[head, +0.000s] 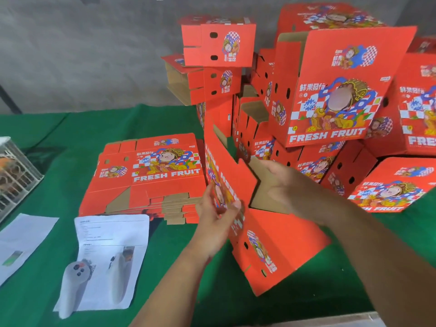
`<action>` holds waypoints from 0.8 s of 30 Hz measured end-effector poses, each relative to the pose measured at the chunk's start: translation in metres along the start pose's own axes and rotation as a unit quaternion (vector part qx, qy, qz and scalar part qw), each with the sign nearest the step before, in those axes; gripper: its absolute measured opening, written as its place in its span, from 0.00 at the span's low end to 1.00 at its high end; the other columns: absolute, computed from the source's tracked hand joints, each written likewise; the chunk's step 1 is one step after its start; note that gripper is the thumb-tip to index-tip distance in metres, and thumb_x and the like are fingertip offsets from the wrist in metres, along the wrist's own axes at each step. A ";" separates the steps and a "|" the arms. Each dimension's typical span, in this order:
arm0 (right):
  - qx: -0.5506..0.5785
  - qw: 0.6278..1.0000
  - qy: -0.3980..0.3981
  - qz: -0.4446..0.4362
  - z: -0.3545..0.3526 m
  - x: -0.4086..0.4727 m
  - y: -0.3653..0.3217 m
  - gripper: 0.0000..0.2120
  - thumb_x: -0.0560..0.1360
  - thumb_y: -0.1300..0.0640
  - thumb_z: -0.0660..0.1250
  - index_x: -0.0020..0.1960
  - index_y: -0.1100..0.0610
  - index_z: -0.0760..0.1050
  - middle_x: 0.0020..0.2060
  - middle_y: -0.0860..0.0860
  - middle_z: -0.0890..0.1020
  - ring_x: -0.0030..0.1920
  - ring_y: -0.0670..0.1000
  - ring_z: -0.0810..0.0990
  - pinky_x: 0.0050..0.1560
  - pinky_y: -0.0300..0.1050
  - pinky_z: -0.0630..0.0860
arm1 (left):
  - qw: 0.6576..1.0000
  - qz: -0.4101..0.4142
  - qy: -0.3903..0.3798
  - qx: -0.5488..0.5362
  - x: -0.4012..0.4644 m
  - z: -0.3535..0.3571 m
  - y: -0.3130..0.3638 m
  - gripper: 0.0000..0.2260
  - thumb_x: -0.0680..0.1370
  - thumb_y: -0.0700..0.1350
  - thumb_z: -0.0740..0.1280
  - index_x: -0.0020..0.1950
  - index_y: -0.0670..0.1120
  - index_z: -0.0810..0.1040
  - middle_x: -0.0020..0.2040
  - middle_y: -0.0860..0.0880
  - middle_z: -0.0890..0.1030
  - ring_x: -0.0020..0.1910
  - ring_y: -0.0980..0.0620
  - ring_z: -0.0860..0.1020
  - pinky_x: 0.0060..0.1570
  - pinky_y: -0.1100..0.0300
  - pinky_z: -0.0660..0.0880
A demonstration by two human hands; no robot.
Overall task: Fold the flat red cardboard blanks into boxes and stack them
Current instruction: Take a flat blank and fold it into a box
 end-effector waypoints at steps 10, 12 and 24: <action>-0.419 0.902 0.087 0.059 -0.102 0.008 0.043 0.16 0.81 0.59 0.64 0.61 0.38 0.73 0.56 0.47 0.81 0.51 0.51 0.77 0.48 0.48 0.69 | 0.986 -0.033 0.139 0.081 0.032 -0.082 0.004 0.29 0.80 0.52 0.71 0.80 0.54 0.66 0.62 0.51 0.71 0.58 0.52 0.74 0.66 0.49 0.72; -0.402 0.913 0.062 0.039 -0.095 0.008 0.042 0.15 0.82 0.58 0.65 0.60 0.37 0.74 0.56 0.44 0.81 0.53 0.49 0.77 0.49 0.48 0.70 | 0.989 -0.032 0.121 0.073 0.034 -0.078 0.007 0.33 0.76 0.55 0.72 0.80 0.57 0.66 0.63 0.52 0.71 0.59 0.52 0.74 0.66 0.49 0.71; -0.266 0.963 0.025 -0.036 -0.106 0.020 0.018 0.16 0.81 0.63 0.66 0.54 0.41 0.79 0.51 0.32 0.82 0.54 0.33 0.77 0.52 0.39 0.70 | 0.984 0.177 0.023 0.015 0.004 -0.048 0.060 0.16 0.77 0.52 0.73 0.64 0.62 0.78 0.56 0.58 0.82 0.45 0.56 0.77 0.47 0.64 0.74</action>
Point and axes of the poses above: each hand's wrist, its own x-axis towards the middle knuckle, its own z-axis out of the palm, y = z × x, the point moved 8 cm from there along x, towards the middle knuckle
